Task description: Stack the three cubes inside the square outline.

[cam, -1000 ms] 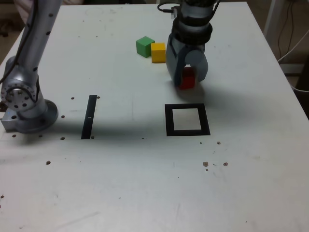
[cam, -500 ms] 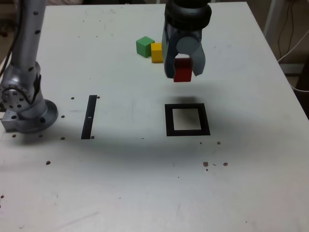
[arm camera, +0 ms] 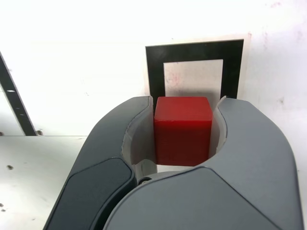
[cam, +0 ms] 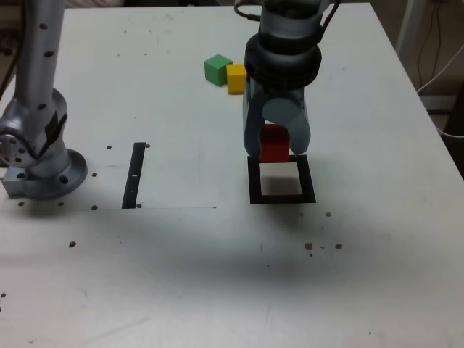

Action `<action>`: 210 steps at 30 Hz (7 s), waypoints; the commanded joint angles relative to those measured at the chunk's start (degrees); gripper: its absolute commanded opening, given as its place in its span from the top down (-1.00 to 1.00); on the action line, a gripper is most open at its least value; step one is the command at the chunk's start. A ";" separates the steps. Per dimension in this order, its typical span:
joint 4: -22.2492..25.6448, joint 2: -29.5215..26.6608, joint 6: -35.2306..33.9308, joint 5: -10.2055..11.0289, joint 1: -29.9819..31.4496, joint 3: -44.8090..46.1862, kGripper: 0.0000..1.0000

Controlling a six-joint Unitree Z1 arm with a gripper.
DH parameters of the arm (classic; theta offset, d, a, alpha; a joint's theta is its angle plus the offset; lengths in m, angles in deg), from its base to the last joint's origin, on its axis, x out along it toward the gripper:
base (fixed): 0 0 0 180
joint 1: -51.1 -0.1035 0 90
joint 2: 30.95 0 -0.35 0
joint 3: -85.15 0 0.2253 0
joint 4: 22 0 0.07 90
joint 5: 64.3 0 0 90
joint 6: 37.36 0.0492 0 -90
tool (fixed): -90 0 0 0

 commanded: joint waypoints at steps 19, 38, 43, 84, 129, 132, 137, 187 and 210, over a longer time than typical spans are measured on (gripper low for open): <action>-7.97 0.73 -0.73 -1.53 -1.05 6.30 0.35; -10.02 3.42 0.49 -2.54 -1.54 6.46 0.02; -9.84 3.40 0.59 -2.42 -1.54 6.42 -0.27; 6.14 -5.17 13.30 0.32 -25.95 -0.99 -0.99; -4.67 9.20 23.56 2.00 -39.62 -1.49 -0.77; -5.08 9.79 24.53 1.25 -39.68 -1.39 -0.70; -4.95 10.77 25.37 0.50 -39.69 -1.55 -0.54; -2.35 -6.28 19.23 2.36 -24.12 2.94 0.42; 2.13 -6.78 -1.87 0.39 2.84 1.19 0.42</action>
